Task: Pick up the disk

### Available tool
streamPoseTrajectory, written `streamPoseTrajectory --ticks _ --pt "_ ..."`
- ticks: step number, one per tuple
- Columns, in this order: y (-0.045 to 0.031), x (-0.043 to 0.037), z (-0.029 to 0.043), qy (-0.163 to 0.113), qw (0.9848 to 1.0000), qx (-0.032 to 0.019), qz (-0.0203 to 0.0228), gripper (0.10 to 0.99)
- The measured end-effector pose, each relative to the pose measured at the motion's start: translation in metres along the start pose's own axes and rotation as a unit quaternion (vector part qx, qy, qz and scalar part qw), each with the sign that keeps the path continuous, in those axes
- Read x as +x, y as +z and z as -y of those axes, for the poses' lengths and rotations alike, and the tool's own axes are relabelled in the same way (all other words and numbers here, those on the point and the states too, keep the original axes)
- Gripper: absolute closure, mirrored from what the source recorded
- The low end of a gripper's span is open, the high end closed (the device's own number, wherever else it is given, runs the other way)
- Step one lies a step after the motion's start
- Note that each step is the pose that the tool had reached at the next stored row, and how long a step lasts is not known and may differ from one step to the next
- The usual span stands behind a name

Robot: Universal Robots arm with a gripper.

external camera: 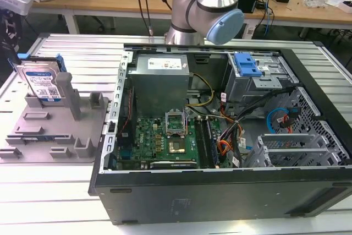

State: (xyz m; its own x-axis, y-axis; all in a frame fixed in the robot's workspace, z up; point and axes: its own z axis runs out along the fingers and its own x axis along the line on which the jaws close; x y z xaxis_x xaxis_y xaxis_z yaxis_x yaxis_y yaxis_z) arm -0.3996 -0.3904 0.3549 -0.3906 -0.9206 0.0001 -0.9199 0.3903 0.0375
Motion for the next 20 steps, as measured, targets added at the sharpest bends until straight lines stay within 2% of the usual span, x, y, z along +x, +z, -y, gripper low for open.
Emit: streamPoseTrajectory --ticks 2,6,8,10,18,20 --pt "0.0001 0.0 0.0 -0.023 0.9997 0.0001 -0.0008 0.545" --pt "0.0004 0.0 0.0 -0.065 0.9979 0.0006 -0.0022 0.545" --pt "0.0005 -0.0001 0.0002 -0.082 0.9966 0.0009 -0.0027 0.545" --pt "0.0005 -0.0003 0.0006 -0.106 0.9944 0.0012 -0.0035 0.545" --pt "0.0006 -0.0005 0.0007 -0.115 0.9934 0.0013 -0.0038 0.545" --pt "0.0006 -0.0078 -0.0025 -0.116 0.9932 0.0013 -0.0041 0.545"
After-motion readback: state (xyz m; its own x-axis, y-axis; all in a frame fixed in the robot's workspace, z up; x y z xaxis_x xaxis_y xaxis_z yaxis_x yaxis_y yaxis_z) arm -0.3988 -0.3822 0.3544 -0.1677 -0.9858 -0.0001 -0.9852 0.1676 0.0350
